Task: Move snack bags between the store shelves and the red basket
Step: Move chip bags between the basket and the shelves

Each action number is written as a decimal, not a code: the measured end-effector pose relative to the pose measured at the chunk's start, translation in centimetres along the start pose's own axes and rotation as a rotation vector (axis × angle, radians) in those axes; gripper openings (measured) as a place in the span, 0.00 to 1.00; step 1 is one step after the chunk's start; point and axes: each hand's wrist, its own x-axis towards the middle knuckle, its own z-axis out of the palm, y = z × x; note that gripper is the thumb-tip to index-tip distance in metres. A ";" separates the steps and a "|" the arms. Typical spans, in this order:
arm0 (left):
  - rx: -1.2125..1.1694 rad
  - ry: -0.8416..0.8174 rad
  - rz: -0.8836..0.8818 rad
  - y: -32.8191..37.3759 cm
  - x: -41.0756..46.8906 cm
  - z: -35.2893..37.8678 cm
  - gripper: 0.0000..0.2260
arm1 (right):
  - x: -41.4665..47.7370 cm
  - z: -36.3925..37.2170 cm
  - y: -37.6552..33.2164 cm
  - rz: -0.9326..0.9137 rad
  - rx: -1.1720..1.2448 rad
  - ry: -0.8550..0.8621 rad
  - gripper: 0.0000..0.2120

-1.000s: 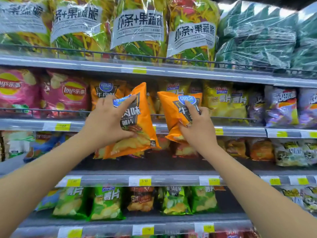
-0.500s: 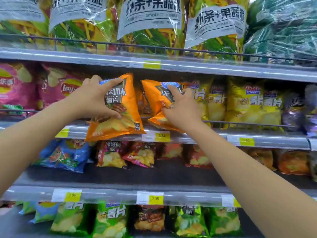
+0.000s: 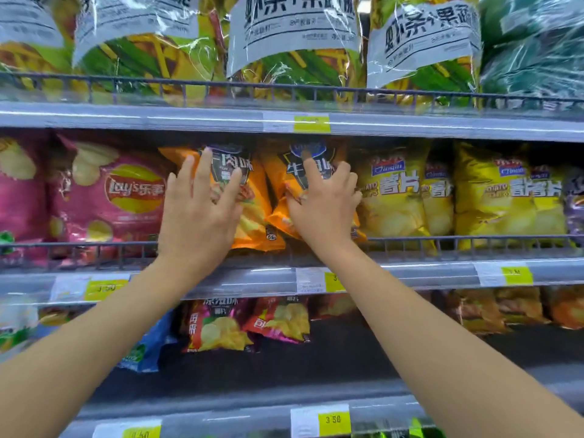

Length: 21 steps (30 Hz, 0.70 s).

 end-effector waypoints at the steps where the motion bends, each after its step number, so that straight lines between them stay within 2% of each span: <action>1: -0.018 -0.032 -0.023 -0.2 -0.3 0.2 0.25 | 0.1 0.1 -0.2 0.010 -0.002 -0.008 0.30; 4: -0.077 -0.097 -0.086 -1.2 -0.9 1.0 0.35 | 0.8 -0.3 0.1 0.003 0.105 -0.143 0.36; 8: -0.092 -0.115 -0.029 -2.0 -0.7 1.3 0.41 | 0.9 -2.3 3.3 -0.092 0.324 -0.439 0.41; 11: -0.167 -0.139 -0.029 -2.6 0.0 1.6 0.41 | 0.3 -2.5 4.3 -0.086 0.360 -0.431 0.42; 16: -0.166 -0.165 -0.074 -2.3 0.6 2.5 0.41 | 1.1 -0.8 2.6 -0.087 0.171 -0.309 0.47; 21: -0.256 -0.181 -0.097 -2.3 0.7 2.6 0.41 | 0.8 0.4 3.2 -0.086 0.139 -0.286 0.52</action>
